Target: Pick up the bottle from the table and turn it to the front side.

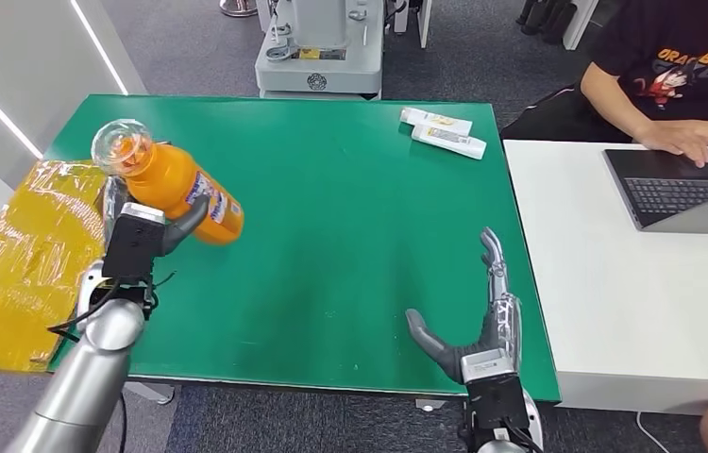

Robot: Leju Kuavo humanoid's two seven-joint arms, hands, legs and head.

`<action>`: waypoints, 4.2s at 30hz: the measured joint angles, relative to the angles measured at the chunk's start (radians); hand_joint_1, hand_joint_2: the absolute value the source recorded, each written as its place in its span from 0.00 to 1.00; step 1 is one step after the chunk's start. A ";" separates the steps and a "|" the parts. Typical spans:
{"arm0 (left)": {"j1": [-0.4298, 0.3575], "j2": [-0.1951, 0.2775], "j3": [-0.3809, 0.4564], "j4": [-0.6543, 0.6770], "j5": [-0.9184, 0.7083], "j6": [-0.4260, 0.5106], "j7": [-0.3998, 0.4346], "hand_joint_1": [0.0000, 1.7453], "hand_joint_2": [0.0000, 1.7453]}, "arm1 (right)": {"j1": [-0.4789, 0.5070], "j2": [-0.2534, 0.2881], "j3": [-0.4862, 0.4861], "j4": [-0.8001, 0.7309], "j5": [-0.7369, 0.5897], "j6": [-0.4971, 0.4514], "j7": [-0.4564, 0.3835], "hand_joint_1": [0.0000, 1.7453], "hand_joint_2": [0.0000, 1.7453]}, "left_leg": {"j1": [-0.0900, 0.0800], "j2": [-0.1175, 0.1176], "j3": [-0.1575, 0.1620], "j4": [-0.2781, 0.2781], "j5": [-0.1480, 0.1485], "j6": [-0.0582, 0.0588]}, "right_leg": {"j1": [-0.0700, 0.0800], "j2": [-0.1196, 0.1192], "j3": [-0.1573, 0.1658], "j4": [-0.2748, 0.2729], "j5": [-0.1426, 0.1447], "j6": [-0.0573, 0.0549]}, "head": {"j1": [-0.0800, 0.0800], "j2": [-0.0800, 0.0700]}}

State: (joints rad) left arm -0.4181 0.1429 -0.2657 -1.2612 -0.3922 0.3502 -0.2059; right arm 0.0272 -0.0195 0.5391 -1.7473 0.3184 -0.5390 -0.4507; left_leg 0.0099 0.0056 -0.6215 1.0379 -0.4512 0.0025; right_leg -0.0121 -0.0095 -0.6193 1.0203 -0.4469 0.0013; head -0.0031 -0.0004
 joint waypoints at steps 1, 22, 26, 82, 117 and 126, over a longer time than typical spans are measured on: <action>-0.011 0.019 0.006 0.004 -0.033 0.001 0.010 1.00 1.00 | 0.009 0.000 0.000 -0.005 0.001 0.003 0.001 0.00 1.00 | 0.000 0.000 0.000 0.000 0.000 0.000 | 0.000 0.000 0.000 0.000 0.000 0.000 | 0.000 0.000; -0.199 0.357 -0.108 0.190 -0.580 -0.092 0.055 1.00 1.00 | 0.055 -0.001 -0.009 -0.027 -0.015 0.101 -0.009 0.00 1.00 | 0.001 0.003 0.001 0.000 -0.001 -0.003 | 0.001 0.004 -0.001 0.000 0.000 -0.002 | 0.000 0.000; -0.212 0.388 -0.154 0.204 -0.669 -0.116 0.038 1.00 1.00 | 0.061 -0.001 -0.010 -0.029 -0.016 0.114 -0.010 0.00 1.00 | 0.001 0.003 0.001 0.000 -0.001 -0.003 | 0.001 0.004 -0.001 0.000 0.000 -0.002 | 0.000 0.000; -0.323 0.228 -0.308 0.724 -0.928 -0.206 0.097 1.00 1.00 | 0.119 0.018 -0.037 -0.101 0.026 0.161 0.018 0.00 1.00 | 0.001 0.003 0.000 0.000 -0.001 -0.005 | 0.001 0.003 -0.001 0.001 -0.001 -0.003 | 0.000 0.000; -0.263 0.221 -0.259 0.778 -0.892 -0.154 0.122 1.00 1.00 | 0.119 0.018 -0.037 -0.097 0.027 0.161 0.029 0.00 1.00 | 0.001 0.003 0.002 -0.001 -0.002 -0.005 | 0.000 0.003 -0.001 0.002 -0.001 -0.004 | 0.001 0.000; -0.188 0.234 -0.194 0.781 -0.868 -0.100 0.140 0.00 1.00 | 0.094 0.018 -0.033 -0.075 0.005 0.194 0.019 0.00 1.00 | 0.001 0.004 0.003 -0.002 -0.002 -0.006 | 0.001 0.004 0.000 0.002 -0.002 -0.005 | 0.001 0.000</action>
State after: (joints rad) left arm -0.6058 0.3768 -0.4599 -0.4804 -1.2600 0.2505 -0.0656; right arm 0.1213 -0.0011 0.5062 -1.8228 0.3231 -0.3450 -0.4317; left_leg 0.0109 0.0100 -0.6186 1.0364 -0.4536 -0.0035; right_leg -0.0115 -0.0054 -0.6195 1.0224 -0.4491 -0.0038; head -0.0025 -0.0004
